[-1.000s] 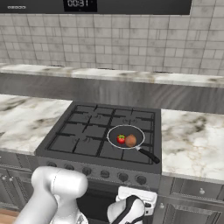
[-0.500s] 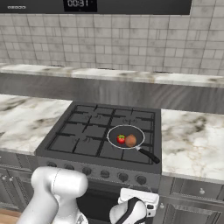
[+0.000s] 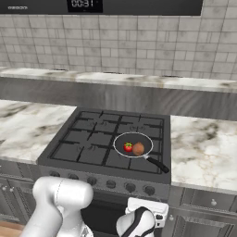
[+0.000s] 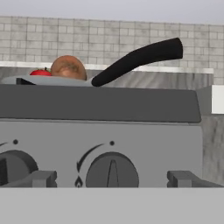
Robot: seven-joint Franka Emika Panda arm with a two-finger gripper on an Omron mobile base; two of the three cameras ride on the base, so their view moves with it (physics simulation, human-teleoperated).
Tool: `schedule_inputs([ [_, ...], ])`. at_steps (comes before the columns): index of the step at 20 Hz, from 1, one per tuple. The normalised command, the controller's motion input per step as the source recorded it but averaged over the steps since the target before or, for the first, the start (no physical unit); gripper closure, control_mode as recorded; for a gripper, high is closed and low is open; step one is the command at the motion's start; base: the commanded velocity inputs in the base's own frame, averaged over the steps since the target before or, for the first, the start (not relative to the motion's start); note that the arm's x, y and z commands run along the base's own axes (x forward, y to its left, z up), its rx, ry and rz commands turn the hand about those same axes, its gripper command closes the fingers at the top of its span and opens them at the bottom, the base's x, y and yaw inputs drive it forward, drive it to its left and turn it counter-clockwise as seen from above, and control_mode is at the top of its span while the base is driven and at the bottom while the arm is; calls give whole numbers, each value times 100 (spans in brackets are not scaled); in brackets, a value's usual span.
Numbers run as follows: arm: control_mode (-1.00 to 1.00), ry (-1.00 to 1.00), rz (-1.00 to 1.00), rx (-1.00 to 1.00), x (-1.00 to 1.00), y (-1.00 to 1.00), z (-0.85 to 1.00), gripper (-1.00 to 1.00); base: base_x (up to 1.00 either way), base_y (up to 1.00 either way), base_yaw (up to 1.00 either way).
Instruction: Place the pan on the front right burner on the stove. Then place the tomato and the onion in the pan and turn on the front right burner.
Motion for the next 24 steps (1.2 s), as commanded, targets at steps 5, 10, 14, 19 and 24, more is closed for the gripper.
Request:
schedule_inputs([
  [5,-100,0,0,0,5,0,0,-100,0,0,0],
  [10,-100,0,0,0,9,0,0,-100,0,0,0],
  [14,-100,0,0,0,10,0,0,-100,0,0,0],
  [19,-100,0,0,0,12,0,0,-100,0,0,0],
  [24,-100,0,0,0,8,0,-6,-100,0,0,0],
])
